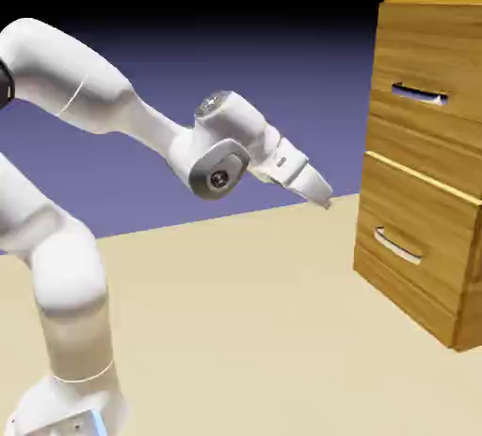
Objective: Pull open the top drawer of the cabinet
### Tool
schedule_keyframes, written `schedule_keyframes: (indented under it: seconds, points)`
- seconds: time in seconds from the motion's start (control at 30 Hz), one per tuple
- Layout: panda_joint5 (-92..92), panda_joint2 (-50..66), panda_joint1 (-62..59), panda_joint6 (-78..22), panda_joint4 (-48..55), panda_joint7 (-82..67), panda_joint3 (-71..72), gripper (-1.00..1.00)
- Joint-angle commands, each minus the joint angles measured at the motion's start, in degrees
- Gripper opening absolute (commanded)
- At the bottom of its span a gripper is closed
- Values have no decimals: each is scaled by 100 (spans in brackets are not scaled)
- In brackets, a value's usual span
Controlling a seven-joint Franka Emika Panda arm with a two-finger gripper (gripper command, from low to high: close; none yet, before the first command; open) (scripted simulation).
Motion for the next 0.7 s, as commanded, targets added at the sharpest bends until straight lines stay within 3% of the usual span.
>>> schedule_keyframes:
  seconds: [0.0,0.67]
  points:
    - [249,208,128,-61,83,58,-190,100]
    - [5213,4361,2685,-1270,1744,1216,-3982,100]
